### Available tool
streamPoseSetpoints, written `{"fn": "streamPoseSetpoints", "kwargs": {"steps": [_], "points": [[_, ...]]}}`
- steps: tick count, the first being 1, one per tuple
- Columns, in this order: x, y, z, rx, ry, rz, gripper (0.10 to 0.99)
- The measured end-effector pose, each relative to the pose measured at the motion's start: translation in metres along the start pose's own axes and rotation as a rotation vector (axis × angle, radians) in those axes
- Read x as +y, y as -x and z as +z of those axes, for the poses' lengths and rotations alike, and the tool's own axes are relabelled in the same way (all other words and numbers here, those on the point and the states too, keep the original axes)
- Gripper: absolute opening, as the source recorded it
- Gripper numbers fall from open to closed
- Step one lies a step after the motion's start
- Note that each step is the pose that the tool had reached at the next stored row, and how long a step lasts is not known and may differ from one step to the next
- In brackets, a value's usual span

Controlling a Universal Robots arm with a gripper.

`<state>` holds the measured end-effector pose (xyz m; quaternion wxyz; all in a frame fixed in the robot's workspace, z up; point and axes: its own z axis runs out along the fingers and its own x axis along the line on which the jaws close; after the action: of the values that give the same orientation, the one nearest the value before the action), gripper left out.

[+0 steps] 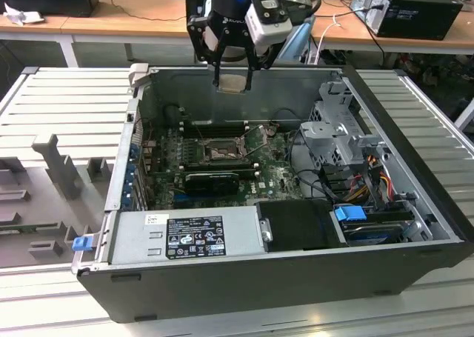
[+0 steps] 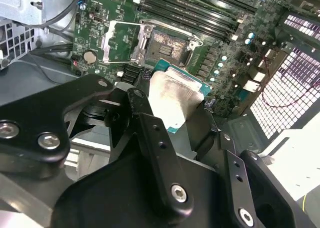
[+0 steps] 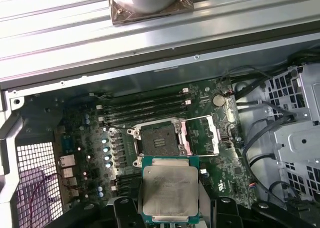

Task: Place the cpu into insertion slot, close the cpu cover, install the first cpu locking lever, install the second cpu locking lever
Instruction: 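Place the cpu into insertion slot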

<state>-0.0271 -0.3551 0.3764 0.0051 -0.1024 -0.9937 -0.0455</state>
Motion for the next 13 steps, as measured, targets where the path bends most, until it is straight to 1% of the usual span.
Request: {"fn": "streamPoseSetpoints", "kwargs": {"steps": [13], "points": [[0.0000, 0.0000, 0.0000, -0.0051, 0.001, 0.056, 0.537]]}}
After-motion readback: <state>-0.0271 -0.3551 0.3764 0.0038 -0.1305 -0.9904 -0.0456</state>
